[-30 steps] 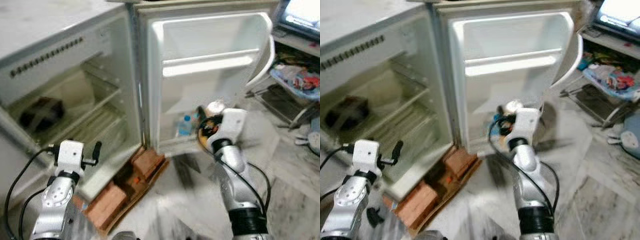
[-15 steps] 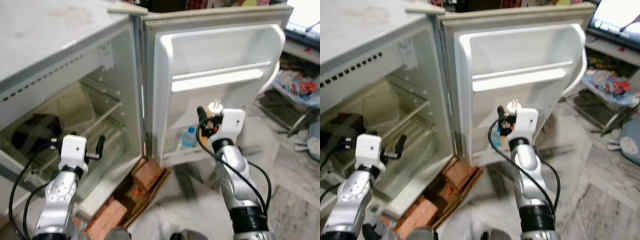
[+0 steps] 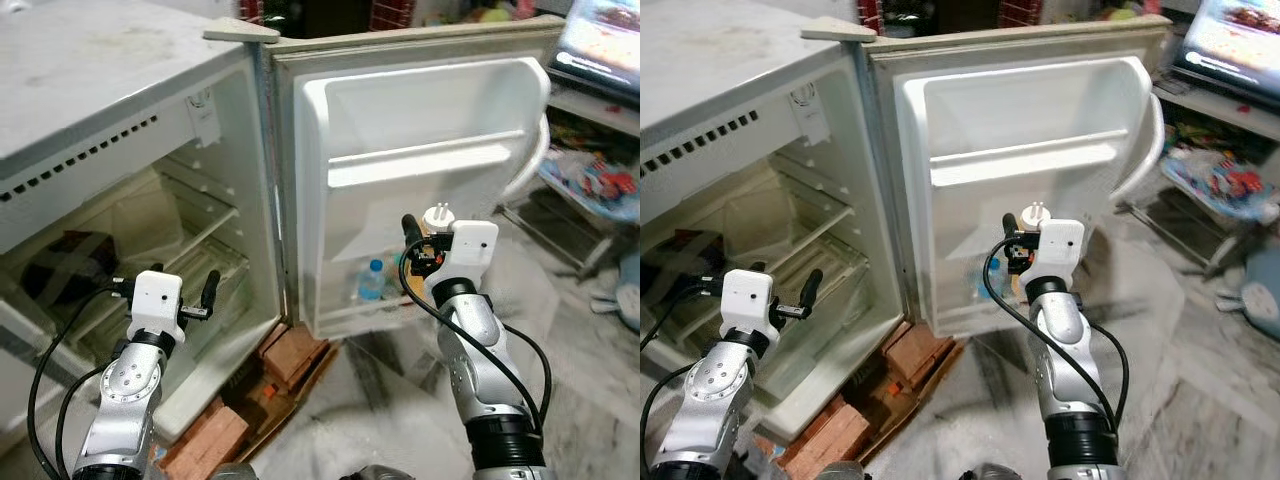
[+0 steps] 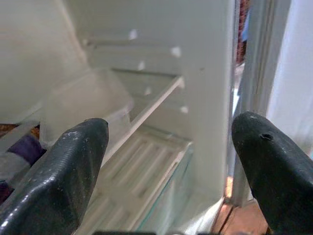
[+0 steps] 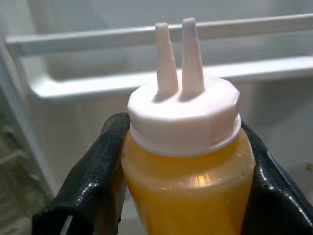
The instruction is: Restocking fridge
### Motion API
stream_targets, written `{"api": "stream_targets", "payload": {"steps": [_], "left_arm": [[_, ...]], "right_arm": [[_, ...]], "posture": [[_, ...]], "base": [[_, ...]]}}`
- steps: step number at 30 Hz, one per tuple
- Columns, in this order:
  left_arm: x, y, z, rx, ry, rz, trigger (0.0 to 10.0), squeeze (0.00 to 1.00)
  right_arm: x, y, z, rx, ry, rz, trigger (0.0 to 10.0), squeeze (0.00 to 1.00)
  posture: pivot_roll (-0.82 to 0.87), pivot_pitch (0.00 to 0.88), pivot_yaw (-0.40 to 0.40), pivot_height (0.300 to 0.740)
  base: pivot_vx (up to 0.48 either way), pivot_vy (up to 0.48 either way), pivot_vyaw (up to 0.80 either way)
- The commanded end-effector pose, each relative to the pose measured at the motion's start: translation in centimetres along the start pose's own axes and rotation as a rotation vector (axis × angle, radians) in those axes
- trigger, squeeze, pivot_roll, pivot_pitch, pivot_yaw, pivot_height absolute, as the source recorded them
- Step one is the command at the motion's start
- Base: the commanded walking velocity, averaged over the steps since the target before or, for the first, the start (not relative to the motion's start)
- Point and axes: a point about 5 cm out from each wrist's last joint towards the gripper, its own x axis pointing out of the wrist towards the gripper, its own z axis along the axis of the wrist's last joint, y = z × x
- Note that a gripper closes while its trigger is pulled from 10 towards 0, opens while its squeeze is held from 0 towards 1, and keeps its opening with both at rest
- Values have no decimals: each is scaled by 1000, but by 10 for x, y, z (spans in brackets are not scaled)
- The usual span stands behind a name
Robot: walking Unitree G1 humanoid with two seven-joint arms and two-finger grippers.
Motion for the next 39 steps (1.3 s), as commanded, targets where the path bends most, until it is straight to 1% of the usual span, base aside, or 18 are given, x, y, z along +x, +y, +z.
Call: {"api": "stream_targets", "payload": {"steps": [1, 6, 11, 17, 23, 25, 27, 29, 39], "left_arm": [[3, -2, 4, 4, -15, -9, 10000, 0], [3, -2, 4, 3, -14, -9, 10000, 0], [3, 0, 4, -11, -16, 2, 10000, 0], [4, 1, 4, -5, -12, 16, 10000, 0], [4, 1, 4, -4, -12, 19, 10000, 0], [4, 1, 4, -2, -11, 20, 10000, 0], [4, 1, 4, -2, -11, 20, 10000, 0], [5, 1, 4, 1, -10, 21, 10000, 0], [5, 1, 4, 14, -5, 31, 10000, 0]], "right_arm": [[0, -10, 5, -16, -20, -29, 10000, 0], [0, -10, 4, -8, -14, -27, 10000, 0], [0, -9, 2, 15, -5, -9, 10000, 0], [-1, -4, 1, 32, -2, 10, 10000, 0], [-1, -2, 4, 20, -16, 37, 10000, 0], [0, -2, 2, 68, 4, 19, 10000, 0], [1, -3, 2, 87, 6, 8, 10000, 0], [1, -3, 4, 62, -1, 15, 10000, 0], [1, -2, 1, 63, 13, 25, 10000, 0]], "posture": [[99, 6, -18, 740], [97, 7, -17, 740], [99, 8, -14, 740], [100, 8, -15, 740], [99, 8, -15, 740], [98, 9, -14, 740], [98, 9, -14, 740], [99, 9, -15, 740], [100, 11, -17, 740]], "base": [[281, -315, 0], [268, -184, 0], [0, 0, 0], [0, 0, 0], [0, 0, 0], [0, 0, 0], [0, 0, 556], [0, 0, 794], [0, 0, 616]]}}
